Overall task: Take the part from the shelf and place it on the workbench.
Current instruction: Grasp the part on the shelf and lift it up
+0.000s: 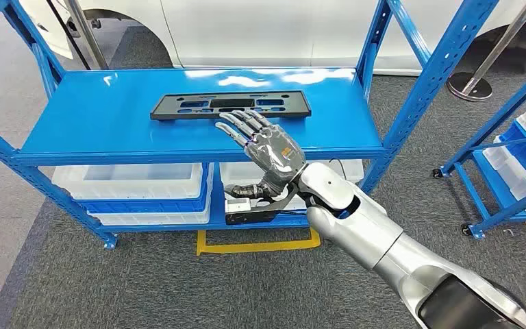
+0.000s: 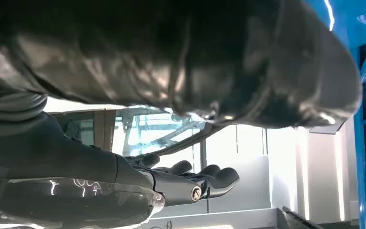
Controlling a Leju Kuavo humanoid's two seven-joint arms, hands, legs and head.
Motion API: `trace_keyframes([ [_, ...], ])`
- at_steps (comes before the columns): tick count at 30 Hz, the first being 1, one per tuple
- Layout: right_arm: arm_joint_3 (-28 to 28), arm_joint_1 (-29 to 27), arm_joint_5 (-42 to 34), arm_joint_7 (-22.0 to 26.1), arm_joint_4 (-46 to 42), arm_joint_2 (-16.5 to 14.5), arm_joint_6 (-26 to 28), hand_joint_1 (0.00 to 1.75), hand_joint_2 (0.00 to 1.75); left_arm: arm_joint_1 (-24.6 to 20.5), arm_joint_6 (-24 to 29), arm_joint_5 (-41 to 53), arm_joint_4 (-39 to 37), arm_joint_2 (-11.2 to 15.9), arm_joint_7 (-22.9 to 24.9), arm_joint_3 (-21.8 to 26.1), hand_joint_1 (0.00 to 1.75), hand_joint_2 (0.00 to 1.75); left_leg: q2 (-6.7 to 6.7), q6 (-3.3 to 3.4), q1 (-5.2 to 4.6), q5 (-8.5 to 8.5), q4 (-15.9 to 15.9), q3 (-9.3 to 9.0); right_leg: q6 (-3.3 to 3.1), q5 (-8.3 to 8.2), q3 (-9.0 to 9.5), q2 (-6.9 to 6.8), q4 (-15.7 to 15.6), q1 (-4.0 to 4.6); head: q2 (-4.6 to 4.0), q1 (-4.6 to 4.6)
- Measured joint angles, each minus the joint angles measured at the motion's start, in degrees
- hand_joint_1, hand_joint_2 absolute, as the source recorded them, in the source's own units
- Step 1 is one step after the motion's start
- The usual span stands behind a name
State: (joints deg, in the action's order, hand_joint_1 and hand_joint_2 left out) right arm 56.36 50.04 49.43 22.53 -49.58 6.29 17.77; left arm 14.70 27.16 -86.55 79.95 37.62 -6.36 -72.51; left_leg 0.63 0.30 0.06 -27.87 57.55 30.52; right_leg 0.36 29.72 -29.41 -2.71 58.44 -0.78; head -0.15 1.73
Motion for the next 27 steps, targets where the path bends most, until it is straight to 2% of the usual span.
trace_keyframes([
  [13, 2.4, 1.0, -1.0, 0.0, 2.4, 0.0, 0.2, 0.00, 0.00, 0.1, 0.5, 0.0, 0.2, 0.0, 0.0, -0.1, 0.00, 0.00, -0.01, 0.22, -0.25, -0.15, 0.5, 0.29, 0.20, -0.14, -0.02, -0.09, -0.2, -0.28, 0.00, 0.00],
  [16, 2.8, 1.2, -1.1, 0.0, 2.7, 0.0, 0.1, 0.00, 0.00, 0.2, 0.5, 0.0, 0.4, 0.0, 0.0, 0.0, 0.00, 0.00, -0.20, 1.07, -0.06, -0.36, 0.0, 0.31, 0.79, -0.55, -0.10, -0.05, 0.6, -0.43, 0.00, 0.01],
  [17, 3.0, 1.3, -1.2, 0.0, 2.8, 0.0, 0.1, 0.00, 0.00, 0.2, 0.5, 0.0, 0.4, 0.0, 0.0, 0.0, 0.00, 0.00, -0.31, 1.44, 0.08, -0.35, -0.3, 0.01, 0.97, -0.42, -0.43, 0.36, 1.5, -0.50, 0.00, 0.01],
  [19, 3.3, 1.6, -1.4, 0.0, 3.1, 0.0, 0.1, 0.00, 0.00, 0.2, 0.6, 0.0, 0.6, 0.1, -0.1, 0.0, 0.00, 0.00, -0.52, 1.92, 0.24, -0.22, -0.7, -0.72, 1.01, 1.41, -2.76, 1.49, 5.4, -0.55, 0.00, -0.02],
  [21, 3.6, 1.7, -1.5, 0.0, 3.4, 0.0, 0.1, 0.00, 0.00, 0.3, 0.6, 0.0, 0.8, 0.1, -0.1, 0.0, 0.00, 0.00, -0.76, 2.11, 0.20, -0.34, -0.6, -0.89, 0.96, 4.22, -7.31, 2.28, 12.5, -0.53, 0.00, -0.05],
  [22, 3.7, 1.6, -1.6, 0.0, 3.6, 0.0, 0.1, 0.00, 0.00, 0.3, 0.6, 0.0, 0.8, 0.1, -0.1, 0.0, 0.00, 0.00, -0.93, 2.12, 0.17, -0.49, -0.6, -1.05, 0.94, 4.83, -9.54, 2.40, 15.3, -0.50, 0.00, -0.04],
  [23, 3.9, 1.5, -1.7, 0.0, 3.8, 0.0, 0.1, 0.00, 0.00, 0.3, 0.6, 0.0, 0.8, 0.1, -0.1, 0.0, 0.00, 0.00, -1.14, 2.08, 0.15, -0.73, -0.6, -1.33, 0.88, 4.25, -11.03, 2.45, 16.5, -0.50, 0.00, -0.04],
  [24, 4.0, 1.5, -1.8, 0.0, 4.0, 0.1, 0.1, 0.00, 0.00, 0.3, 0.6, 0.0, 0.8, 0.1, -0.1, 0.1, 0.00, 0.00, -1.40, 1.95, 0.14, -1.05, -0.6, -1.79, 0.74, 2.41, -11.44, 2.46, 15.5, -0.49, 0.00, -0.04],
  [26, 4.1, 1.5, -1.9, 0.0, 4.2, 0.1, 0.1, 0.00, 0.00, 0.3, 0.6, 0.0, 0.8, 0.1, -0.1, 0.0, 0.00, 0.00, -1.82, 1.61, 0.17, -1.94, -0.6, -2.94, 0.13, -3.24, -9.69, 2.56, 8.8, -0.32, 0.00, -0.05],
  [27, 4.1, 1.6, -2.0, 0.0, 4.4, 0.1, 0.1, 0.00, 0.00, 0.3, 0.6, 0.0, 0.9, 0.1, -0.1, 0.0, 0.00, 0.00, -1.98, 1.37, 0.21, -2.34, -0.6, -3.36, -0.20, -5.02, -8.87, 2.65, 5.6, -0.05, 0.00, -0.03],
])
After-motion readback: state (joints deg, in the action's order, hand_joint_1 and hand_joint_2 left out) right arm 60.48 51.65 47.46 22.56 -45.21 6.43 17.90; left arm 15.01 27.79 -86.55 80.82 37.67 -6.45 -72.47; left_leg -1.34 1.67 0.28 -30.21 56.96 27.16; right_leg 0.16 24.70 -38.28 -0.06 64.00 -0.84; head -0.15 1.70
